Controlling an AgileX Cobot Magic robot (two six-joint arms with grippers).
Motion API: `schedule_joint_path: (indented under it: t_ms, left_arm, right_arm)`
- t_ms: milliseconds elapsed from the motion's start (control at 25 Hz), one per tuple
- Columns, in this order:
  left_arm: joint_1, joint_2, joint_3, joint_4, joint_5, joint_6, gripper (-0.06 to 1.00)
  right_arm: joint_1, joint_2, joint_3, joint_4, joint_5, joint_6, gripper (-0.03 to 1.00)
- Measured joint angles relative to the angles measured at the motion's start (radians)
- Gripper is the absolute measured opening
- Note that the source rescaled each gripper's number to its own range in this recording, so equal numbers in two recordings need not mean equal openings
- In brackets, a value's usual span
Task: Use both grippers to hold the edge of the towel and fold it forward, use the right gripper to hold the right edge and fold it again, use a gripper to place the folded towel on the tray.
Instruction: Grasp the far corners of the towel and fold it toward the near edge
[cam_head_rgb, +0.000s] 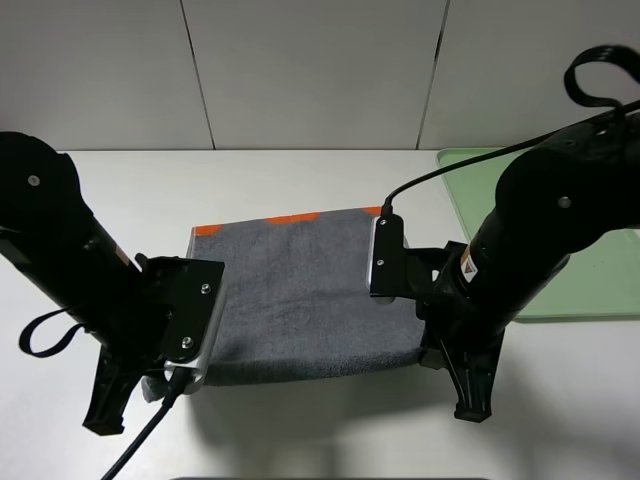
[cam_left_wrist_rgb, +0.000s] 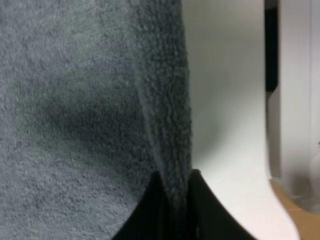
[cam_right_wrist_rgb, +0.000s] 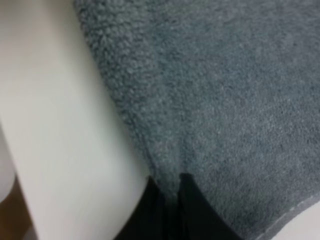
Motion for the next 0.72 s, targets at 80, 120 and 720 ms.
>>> schedule_joint_path:
  t_ms: [80,120,720]
  left_arm:
    - [0.000,0.000,-0.001,-0.008,0.018,-0.013,0.00]
    - [0.000,0.000,-0.002,-0.010,0.026,-0.021,0.00]
    - [-0.003,-0.216,-0.004,0.100,0.048,-0.174,0.00]
  right_arm:
    - [0.000,-0.029,0.000,0.008,0.029,0.000,0.00]
    - [0.000,-0.044,0.000,0.012,0.041,0.001,0.00]
    - [0.000,-0.156,-0.030,0.034,0.123,0.030,0.00]
